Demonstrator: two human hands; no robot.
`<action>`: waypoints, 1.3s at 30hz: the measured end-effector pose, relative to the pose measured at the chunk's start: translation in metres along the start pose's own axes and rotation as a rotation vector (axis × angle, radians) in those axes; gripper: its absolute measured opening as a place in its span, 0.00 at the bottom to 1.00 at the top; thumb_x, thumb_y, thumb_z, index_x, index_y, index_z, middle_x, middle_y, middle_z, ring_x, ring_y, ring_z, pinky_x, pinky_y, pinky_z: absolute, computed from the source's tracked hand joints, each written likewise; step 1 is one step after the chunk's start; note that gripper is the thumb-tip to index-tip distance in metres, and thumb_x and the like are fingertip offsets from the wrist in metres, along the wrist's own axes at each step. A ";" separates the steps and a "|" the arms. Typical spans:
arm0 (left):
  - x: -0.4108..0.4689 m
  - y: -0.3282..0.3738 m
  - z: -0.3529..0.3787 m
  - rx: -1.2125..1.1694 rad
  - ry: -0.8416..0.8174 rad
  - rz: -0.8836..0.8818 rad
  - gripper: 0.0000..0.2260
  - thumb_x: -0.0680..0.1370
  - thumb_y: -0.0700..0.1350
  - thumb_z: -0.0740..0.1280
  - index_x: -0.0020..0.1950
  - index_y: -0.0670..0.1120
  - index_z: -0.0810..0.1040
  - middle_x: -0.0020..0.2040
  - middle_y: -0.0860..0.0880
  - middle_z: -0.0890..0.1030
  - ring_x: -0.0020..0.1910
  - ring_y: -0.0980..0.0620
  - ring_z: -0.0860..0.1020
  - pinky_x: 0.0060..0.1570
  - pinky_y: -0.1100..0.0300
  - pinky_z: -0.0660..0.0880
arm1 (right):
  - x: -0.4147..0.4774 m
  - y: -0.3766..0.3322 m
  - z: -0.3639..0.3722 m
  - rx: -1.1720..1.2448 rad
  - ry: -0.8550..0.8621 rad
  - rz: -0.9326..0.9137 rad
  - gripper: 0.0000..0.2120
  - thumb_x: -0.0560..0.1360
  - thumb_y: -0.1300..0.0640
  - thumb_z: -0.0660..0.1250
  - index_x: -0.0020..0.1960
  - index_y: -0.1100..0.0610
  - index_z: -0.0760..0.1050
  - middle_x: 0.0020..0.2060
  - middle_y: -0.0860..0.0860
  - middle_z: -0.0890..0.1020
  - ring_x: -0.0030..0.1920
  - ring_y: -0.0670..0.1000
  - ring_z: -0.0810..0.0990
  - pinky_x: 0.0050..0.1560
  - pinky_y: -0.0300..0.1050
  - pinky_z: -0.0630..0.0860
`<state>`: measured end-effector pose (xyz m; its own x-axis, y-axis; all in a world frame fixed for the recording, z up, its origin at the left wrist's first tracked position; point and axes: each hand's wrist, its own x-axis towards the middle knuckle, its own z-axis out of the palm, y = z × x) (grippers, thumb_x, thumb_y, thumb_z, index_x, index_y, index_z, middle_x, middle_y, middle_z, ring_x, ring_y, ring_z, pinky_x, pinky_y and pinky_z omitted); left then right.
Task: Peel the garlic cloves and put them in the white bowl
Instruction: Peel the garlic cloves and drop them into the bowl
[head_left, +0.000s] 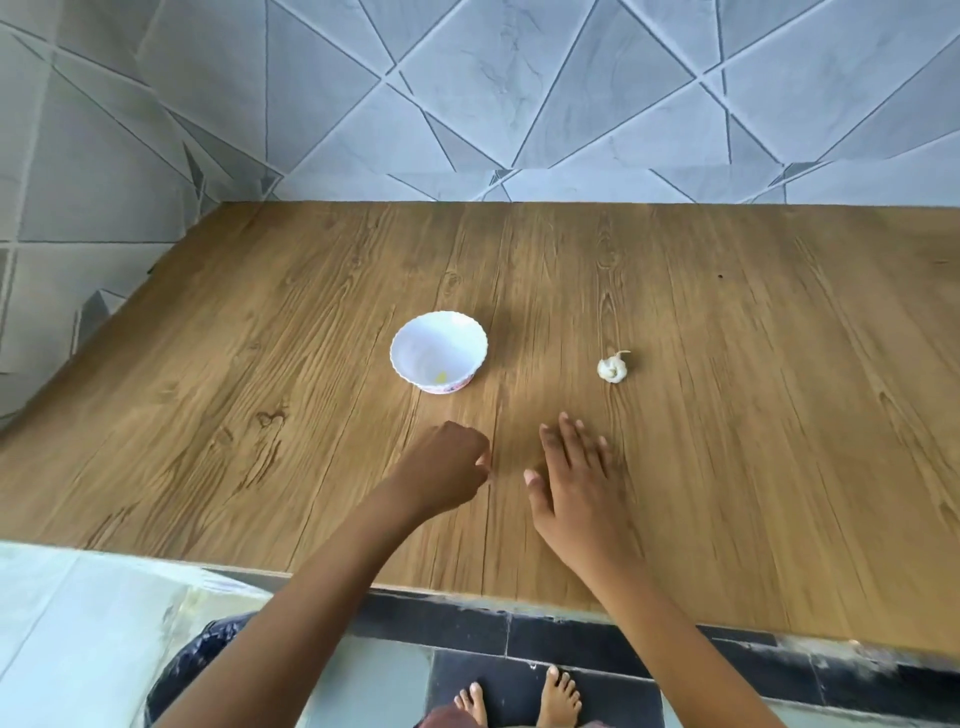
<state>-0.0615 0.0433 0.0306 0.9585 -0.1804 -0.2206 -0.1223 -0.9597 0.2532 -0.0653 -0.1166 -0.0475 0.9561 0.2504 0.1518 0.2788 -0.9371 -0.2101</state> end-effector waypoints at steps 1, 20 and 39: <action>0.002 0.002 -0.001 0.042 -0.031 0.008 0.08 0.79 0.43 0.63 0.53 0.44 0.80 0.53 0.48 0.82 0.54 0.50 0.77 0.49 0.60 0.70 | 0.000 -0.001 0.001 0.001 -0.002 0.001 0.27 0.77 0.47 0.49 0.67 0.60 0.71 0.67 0.59 0.72 0.69 0.58 0.69 0.68 0.57 0.60; -0.010 -0.027 -0.001 -0.915 -0.146 0.020 0.06 0.78 0.39 0.66 0.41 0.43 0.78 0.36 0.48 0.80 0.36 0.56 0.80 0.40 0.64 0.78 | -0.007 -0.010 -0.016 0.620 0.015 -0.042 0.15 0.78 0.54 0.65 0.63 0.57 0.76 0.60 0.46 0.77 0.63 0.42 0.74 0.65 0.36 0.67; -0.024 -0.048 0.004 -1.259 -0.285 -0.013 0.03 0.76 0.39 0.68 0.45 0.41 0.80 0.38 0.49 0.82 0.39 0.55 0.81 0.43 0.63 0.79 | -0.008 -0.046 -0.041 1.338 -0.313 0.425 0.02 0.73 0.60 0.70 0.43 0.57 0.81 0.37 0.50 0.84 0.38 0.45 0.79 0.41 0.36 0.76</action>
<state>-0.0795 0.0928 0.0197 0.8503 -0.3617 -0.3824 0.3614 -0.1269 0.9237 -0.0896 -0.0859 0.0007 0.9177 0.2220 -0.3294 -0.3223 -0.0687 -0.9441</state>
